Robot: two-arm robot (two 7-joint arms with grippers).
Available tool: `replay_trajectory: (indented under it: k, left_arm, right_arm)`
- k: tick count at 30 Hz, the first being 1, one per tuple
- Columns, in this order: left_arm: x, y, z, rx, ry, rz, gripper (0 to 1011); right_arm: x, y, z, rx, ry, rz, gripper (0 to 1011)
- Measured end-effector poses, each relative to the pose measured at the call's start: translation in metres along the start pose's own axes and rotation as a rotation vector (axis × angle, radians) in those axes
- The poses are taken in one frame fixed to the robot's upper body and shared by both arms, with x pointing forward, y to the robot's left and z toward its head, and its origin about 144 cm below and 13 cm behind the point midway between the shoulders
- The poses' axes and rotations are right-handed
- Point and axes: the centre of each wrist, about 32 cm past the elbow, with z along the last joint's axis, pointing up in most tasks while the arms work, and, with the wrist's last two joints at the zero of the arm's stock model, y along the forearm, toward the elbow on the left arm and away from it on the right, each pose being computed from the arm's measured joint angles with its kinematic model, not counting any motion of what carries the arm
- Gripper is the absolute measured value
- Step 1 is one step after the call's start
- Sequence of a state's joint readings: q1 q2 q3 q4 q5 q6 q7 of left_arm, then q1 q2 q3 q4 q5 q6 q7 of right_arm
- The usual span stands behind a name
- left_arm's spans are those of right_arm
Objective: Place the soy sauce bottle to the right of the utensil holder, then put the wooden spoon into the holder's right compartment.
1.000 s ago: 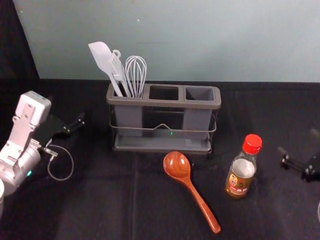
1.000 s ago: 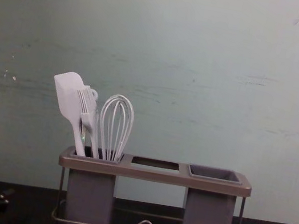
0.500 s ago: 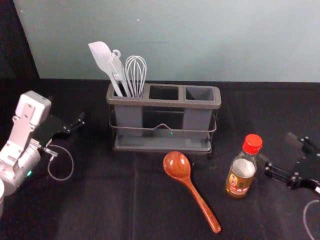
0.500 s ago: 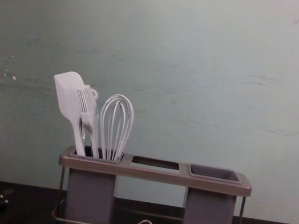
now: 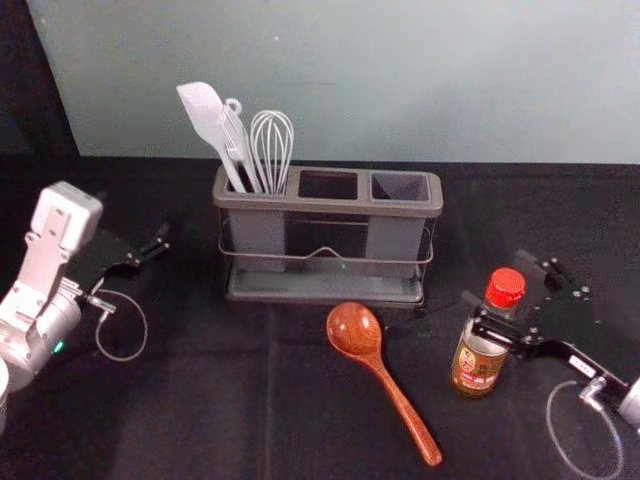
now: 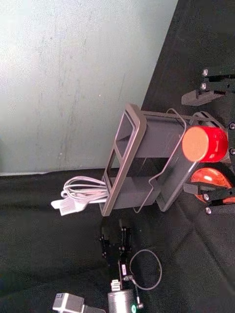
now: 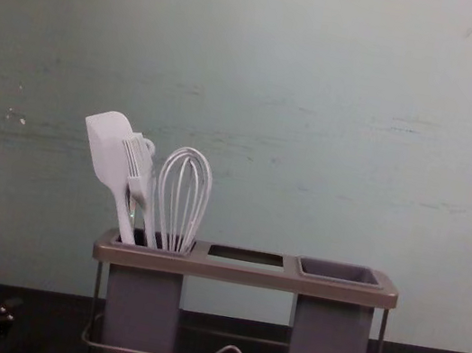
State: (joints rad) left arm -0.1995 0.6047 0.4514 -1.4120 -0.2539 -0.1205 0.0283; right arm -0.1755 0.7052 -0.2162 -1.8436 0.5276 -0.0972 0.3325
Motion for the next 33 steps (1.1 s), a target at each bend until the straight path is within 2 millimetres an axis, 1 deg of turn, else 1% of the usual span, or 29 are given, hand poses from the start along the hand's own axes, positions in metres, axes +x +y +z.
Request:
replay_trajectory:
  k: [5, 10, 12, 14, 15, 16, 18, 19, 21, 22, 25, 26, 29, 33]
  left_arm:
    - [0.0000, 0.0000, 0.0000, 0.000, 0.000, 0.000, 1005]
    - [0.0000, 0.0000, 0.0000, 0.000, 0.000, 0.000, 1005]
    - [0.0000, 0.0000, 0.0000, 0.000, 0.000, 0.000, 1005]
    - [0.0000, 0.0000, 0.0000, 0.000, 0.000, 0.000, 1005]
    - [0.0000, 0.0000, 0.0000, 0.000, 0.000, 0.000, 1005]
    - [0.0000, 0.0000, 0.0000, 0.000, 0.000, 0.000, 1005]
    - [0.0000, 0.0000, 0.0000, 0.000, 0.000, 0.000, 1005]
    - [0.0000, 0.0000, 0.0000, 0.000, 0.000, 0.000, 1005]
    - [0.0000, 0.0000, 0.0000, 0.000, 0.000, 0.000, 1005]
    - [0.0000, 0.0000, 0.0000, 0.000, 0.000, 0.000, 1005]
    - [0.0000, 0.0000, 0.0000, 0.000, 0.000, 0.000, 1005]
    - [0.0000, 0.0000, 0.0000, 0.000, 0.000, 0.000, 1005]
    - [0.0000, 0.0000, 0.0000, 0.000, 0.000, 0.000, 1005]
    - [0.0000, 0.0000, 0.0000, 0.000, 0.000, 0.000, 1005]
  right_arm:
    - [-0.0032, 0.0037, -0.0022, -0.002, 0.005, 0.004, 1002]
    - [-0.0056, 0.0047, -0.0037, -0.005, 0.015, -0.001, 931]
    - [-0.0062, 0.0045, -0.0039, -0.007, 0.018, -0.005, 862]
    - [-0.0066, 0.0040, -0.0040, -0.007, 0.019, -0.008, 820]
    - [-0.0067, 0.0037, -0.0041, -0.006, 0.021, -0.010, 768]
    - [-0.0069, 0.0036, -0.0041, -0.006, 0.021, -0.011, 768]
    - [-0.0070, 0.0033, -0.0042, -0.006, 0.023, -0.014, 713]
    - [-0.0073, 0.0031, -0.0044, -0.006, 0.026, -0.018, 656]
    - [-0.0073, 0.0030, -0.0045, -0.006, 0.028, -0.020, 624]
    - [-0.0073, 0.0030, -0.0045, -0.006, 0.029, -0.021, 554]
    - [-0.0070, 0.0028, -0.0046, -0.006, 0.033, -0.024, 490]
    - [-0.0069, 0.0028, -0.0046, -0.005, 0.034, -0.025, 432]
    - [-0.0066, 0.0025, -0.0043, -0.005, 0.036, -0.027, 383]
    - [-0.0069, 0.0020, -0.0025, -0.002, 0.034, -0.027, 383]
